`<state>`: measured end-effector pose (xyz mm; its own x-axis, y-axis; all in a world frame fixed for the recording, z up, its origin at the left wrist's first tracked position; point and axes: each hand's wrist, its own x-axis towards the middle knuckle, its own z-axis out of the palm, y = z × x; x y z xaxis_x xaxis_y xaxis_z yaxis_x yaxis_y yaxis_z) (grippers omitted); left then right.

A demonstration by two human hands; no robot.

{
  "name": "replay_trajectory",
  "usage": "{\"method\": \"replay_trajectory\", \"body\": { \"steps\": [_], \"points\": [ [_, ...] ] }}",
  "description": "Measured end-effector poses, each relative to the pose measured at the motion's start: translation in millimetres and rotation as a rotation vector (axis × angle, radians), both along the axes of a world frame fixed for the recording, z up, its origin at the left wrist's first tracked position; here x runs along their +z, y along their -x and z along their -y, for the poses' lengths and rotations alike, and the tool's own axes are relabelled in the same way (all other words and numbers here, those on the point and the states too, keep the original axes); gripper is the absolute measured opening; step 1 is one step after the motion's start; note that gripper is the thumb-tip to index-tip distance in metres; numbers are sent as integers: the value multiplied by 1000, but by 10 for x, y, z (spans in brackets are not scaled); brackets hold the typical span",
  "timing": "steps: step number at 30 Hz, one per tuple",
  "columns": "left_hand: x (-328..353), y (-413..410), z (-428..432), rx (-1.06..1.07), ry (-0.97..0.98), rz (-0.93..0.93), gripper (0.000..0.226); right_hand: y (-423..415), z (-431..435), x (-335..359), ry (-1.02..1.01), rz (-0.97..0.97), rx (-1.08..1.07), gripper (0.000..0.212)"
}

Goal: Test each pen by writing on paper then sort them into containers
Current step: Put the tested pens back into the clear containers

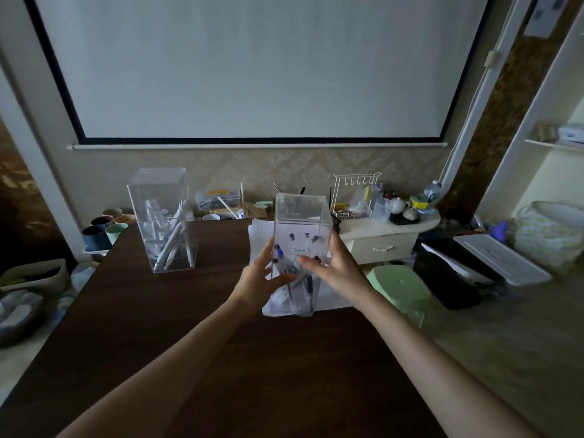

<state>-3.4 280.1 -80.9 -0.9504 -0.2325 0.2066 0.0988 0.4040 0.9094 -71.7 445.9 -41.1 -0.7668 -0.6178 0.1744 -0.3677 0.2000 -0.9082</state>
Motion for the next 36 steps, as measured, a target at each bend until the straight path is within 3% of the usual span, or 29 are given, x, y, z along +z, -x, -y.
{"method": "replay_trajectory", "body": {
  "steps": [5, 11, 13, 16, 18, 22, 24, 28, 33, 36],
  "points": [
    [-22, -298, 477, 78, -57, -15, 75, -80, 592, -168, 15, 18, 102, 101],
    [3, -654, 1104, 191, -145, -8, 65, -279, 1330, -156, 47, 29, 181, 94],
    [-5, -729, 1321, 324, -145, -6, 60, -251, 1486, -159, 79, 41, 154, 91],
    [-50, -747, 1684, 654, 7, 13, 74, -124, 1625, -211, 108, 35, 128, 91],
    [-67, -659, 1916, 733, 53, 56, 94, -6, 1708, -230, 106, 36, 113, 92],
    [-87, -335, 2317, 536, -11, 69, 128, 235, 1920, -201, 97, 72, 85, 90],
    [-175, -174, 2489, 456, -53, 59, 121, 342, 2037, -190, 80, 86, 81, 87],
    [-155, 33, 2612, 408, -23, 15, 85, 541, 2239, -177, 89, 99, 87, 89],
    [-35, 166, 2706, 310, 28, 23, 84, 662, 2370, -88, -2, 125, 101, 85],
    [-97, 162, 2750, 296, 44, 64, 98, 673, 2331, -69, -73, 126, 58, 91]
  ]
}}
